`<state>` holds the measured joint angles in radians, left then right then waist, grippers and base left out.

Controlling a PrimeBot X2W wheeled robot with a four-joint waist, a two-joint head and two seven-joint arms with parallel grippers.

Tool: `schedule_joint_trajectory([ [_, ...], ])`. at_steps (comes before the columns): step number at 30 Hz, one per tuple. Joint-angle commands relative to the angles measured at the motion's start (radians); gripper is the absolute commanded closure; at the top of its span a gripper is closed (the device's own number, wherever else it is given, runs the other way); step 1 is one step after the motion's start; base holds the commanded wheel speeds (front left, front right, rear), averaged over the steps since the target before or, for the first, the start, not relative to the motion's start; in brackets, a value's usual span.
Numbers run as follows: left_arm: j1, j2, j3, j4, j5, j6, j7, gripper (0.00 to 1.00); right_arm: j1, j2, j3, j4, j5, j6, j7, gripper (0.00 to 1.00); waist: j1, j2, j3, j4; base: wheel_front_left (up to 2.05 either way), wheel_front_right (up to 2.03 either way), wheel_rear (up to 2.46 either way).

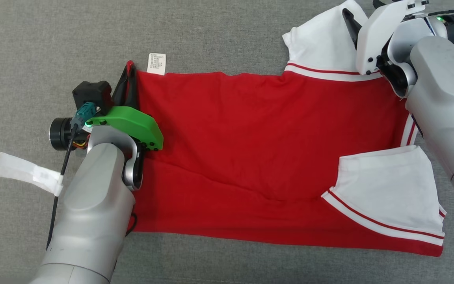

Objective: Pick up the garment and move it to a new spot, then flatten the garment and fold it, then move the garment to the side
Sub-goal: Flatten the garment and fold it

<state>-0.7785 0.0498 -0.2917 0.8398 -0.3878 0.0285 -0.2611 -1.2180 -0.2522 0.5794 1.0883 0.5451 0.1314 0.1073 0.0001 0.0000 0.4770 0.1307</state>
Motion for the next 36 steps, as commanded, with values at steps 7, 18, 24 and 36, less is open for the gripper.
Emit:
schedule_joint_trajectory([
  [7, -0.02, 0.003, -0.065, -0.037, -0.057, 0.034, -0.004, 1.0, -0.034, -0.011, 0.041, 0.068, 0.004, -0.001, 0.023, 0.58, -0.0001, 0.0, 0.041, 0.038, 0.0, 0.0, 0.0],
  [18, 0.003, 0.004, 0.022, -0.137, -0.011, 0.059, -0.004, 1.0, -0.101, -0.062, 0.004, 0.137, -0.032, -0.002, -0.205, 1.0, -0.0001, 0.0, 0.03, 0.014, 0.0, 0.0, 0.0],
  [24, 0.041, 0.004, 0.095, -0.189, 0.036, 0.032, -0.004, 1.0, -0.102, -0.038, -0.028, 0.163, -0.042, -0.002, -0.322, 1.0, -0.0001, 0.0, 0.001, -0.019, 0.0, 0.0, 0.0],
  [36, 0.162, 0.035, 0.216, -0.141, 0.11, -0.027, -0.004, 1.0, 0.123, -0.005, -0.041, -0.103, 0.053, -0.002, -0.372, 1.0, -0.0001, 0.0, -0.128, -0.116, 0.0, 0.0, 0.0],
])
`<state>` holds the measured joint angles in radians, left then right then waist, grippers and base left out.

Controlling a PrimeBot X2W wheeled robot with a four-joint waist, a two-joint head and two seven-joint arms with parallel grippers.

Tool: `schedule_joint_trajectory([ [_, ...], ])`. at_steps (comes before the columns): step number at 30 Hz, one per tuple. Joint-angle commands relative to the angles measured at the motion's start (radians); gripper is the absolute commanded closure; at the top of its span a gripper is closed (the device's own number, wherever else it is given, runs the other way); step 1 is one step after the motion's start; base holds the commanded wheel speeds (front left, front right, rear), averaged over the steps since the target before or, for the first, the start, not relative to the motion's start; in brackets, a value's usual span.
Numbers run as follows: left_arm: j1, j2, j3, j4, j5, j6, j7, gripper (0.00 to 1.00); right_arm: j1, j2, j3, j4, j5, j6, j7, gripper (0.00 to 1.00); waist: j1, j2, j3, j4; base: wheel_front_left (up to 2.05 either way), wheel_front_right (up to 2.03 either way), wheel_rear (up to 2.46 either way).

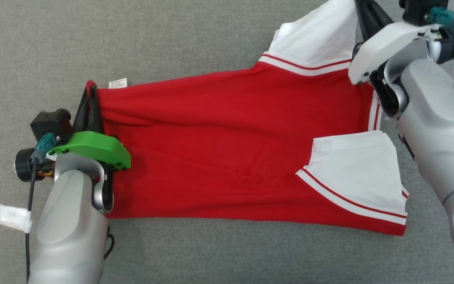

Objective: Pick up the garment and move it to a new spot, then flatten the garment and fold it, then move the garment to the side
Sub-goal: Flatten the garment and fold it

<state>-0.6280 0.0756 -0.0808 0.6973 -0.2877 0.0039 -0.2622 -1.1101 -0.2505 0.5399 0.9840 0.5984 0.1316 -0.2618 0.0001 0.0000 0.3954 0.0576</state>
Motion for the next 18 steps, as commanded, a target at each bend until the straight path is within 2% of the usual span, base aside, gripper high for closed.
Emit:
schedule_joint_trajectory([
  [1, 0.026, 0.013, 0.015, -0.002, 0.014, -0.011, -0.003, 1.0, 0.055, -0.013, -0.005, -0.04, 0.012, -0.002, -0.003, 1.0, -0.0001, 0.0, -0.059, -0.052, 0.0, 0.0, 0.0],
  [6, 0.108, 0.022, 0.058, -0.003, 0.037, -0.032, -0.003, 1.0, 0.243, -0.03, -0.03, -0.217, 0.07, -0.002, -0.003, 1.0, -0.0001, 0.0, -0.116, -0.085, 0.0, 0.0, 0.0],
  [10, 0.177, 0.023, 0.098, -0.013, 0.047, -0.046, -0.003, 1.0, 0.394, -0.018, -0.051, -0.323, 0.111, -0.002, -0.003, 1.0, -0.0001, 0.0, -0.16, -0.11, 0.0, 0.0, 0.0],
  [18, 0.315, 0.011, 0.152, -0.032, 0.082, -0.066, -0.003, 1.0, 0.63, 0.03, -0.091, -0.433, 0.151, -0.002, -0.004, 1.0, -0.0001, 0.0, -0.246, -0.146, 0.0, 0.0, 0.0],
])
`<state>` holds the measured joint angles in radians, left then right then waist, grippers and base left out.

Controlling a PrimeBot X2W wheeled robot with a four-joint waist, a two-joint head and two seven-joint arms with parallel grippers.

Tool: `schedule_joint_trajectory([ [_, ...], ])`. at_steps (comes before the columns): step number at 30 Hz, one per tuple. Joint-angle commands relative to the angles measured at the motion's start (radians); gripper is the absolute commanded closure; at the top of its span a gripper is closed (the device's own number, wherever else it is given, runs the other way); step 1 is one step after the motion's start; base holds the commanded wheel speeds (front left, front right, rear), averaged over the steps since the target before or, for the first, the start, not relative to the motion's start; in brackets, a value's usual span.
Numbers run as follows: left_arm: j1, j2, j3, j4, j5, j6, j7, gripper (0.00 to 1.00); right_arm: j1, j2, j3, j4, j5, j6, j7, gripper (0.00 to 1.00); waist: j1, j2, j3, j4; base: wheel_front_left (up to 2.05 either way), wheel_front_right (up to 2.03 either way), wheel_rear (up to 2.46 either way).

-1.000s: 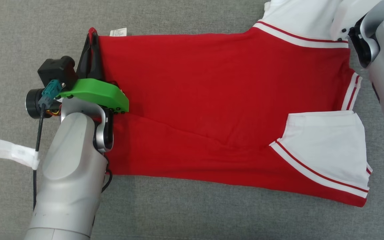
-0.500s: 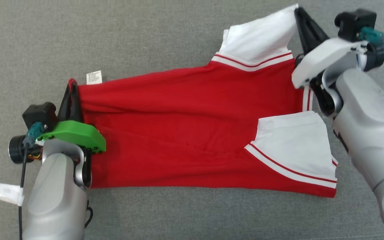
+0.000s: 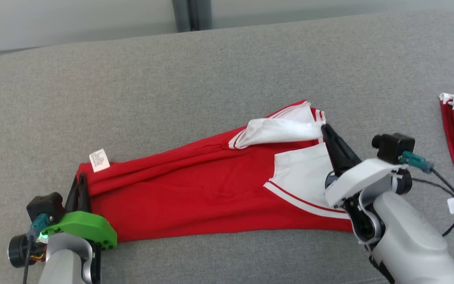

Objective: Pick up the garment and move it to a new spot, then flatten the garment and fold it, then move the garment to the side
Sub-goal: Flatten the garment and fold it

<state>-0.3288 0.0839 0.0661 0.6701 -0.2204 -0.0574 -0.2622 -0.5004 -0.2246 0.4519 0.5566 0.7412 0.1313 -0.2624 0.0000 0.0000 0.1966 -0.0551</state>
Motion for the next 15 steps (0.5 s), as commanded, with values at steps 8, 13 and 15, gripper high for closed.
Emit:
schedule_joint_trajectory([
  [8, 0.117, -0.017, 0.035, -0.043, 0.041, -0.02, -0.003, 1.0, 0.166, 0.053, -0.051, -0.03, 0.016, -0.001, -0.003, 1.0, 0.0, 0.0, -0.101, -0.045, 0.0, 0.0, 0.0],
  [13, 0.152, -0.022, 0.045, -0.06, 0.064, -0.018, -0.003, 1.0, 0.225, 0.072, -0.091, -0.021, -0.005, -0.001, -0.003, 1.0, 0.0, 0.0, -0.115, -0.043, 0.0, 0.0, 0.0],
  [15, 0.167, -0.025, 0.049, -0.061, 0.073, -0.012, -0.003, 0.87, 0.245, 0.08, -0.096, -0.012, -0.014, -0.001, -0.003, 1.0, 0.0, 0.0, -0.118, -0.042, 0.0, 0.0, 0.0],
])
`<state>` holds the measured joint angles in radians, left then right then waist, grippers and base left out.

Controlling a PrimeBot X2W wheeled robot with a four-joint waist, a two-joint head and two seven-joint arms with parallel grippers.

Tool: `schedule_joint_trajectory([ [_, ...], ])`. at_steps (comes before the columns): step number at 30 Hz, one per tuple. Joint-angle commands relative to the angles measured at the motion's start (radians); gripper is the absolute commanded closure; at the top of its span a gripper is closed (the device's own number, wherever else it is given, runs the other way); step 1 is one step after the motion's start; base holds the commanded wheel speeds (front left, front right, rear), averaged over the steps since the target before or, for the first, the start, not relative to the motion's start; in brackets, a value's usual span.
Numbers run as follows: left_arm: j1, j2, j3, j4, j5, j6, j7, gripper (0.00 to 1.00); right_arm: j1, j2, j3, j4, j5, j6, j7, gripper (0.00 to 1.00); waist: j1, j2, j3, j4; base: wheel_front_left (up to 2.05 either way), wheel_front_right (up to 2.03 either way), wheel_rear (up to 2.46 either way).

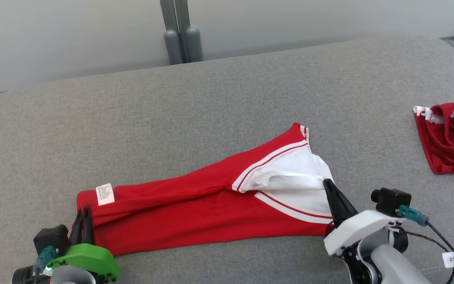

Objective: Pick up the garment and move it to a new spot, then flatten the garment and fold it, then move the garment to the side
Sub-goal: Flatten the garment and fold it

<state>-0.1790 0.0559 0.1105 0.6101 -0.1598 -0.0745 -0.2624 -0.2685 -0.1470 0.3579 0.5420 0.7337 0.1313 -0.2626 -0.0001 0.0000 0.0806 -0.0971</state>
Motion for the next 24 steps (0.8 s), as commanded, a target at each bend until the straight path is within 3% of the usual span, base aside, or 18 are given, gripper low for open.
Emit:
schedule_joint_trajectory([
  [1, 0.024, 0.001, 0.007, 0.0, 0.014, 0.009, -0.003, 0.6, 0.019, 0.005, -0.001, 0.008, -0.012, -0.001, -0.001, 1.0, 0.0001, 0.0, -0.002, 0.0, 0.0, 0.0, 0.0],
  [2, 0.027, 0.001, 0.009, -0.001, 0.017, 0.016, -0.003, 0.0, 0.024, 0.007, 0.0, 0.018, -0.016, -0.001, 0.006, 1.0, 0.0001, 0.0, -0.003, 0.0, 0.0, 0.0, 0.0],
  [4, 0.031, 0.0, 0.019, -0.013, 0.017, 0.032, -0.003, 0.0, 0.028, 0.014, -0.003, 0.028, -0.023, -0.001, 0.006, 0.0, 0.0001, 0.0, -0.002, 0.0, 0.0, 0.0, 0.0],
  [13, 0.104, -0.004, -0.014, -0.126, -0.042, 0.106, -0.003, 0.0, -0.028, 0.013, -0.065, 0.054, -0.117, -0.001, -0.001, 0.0, 0.0001, 0.0, 0.023, 0.048, 0.0, 0.0, 0.0],
  [24, 0.108, -0.003, -0.111, -0.195, -0.067, 0.147, -0.003, 0.0, -0.129, 0.028, -0.148, 0.293, -0.247, -0.001, 0.102, 0.0, 0.0001, 0.0, 0.046, 0.164, 0.0, 0.0, 0.0],
])
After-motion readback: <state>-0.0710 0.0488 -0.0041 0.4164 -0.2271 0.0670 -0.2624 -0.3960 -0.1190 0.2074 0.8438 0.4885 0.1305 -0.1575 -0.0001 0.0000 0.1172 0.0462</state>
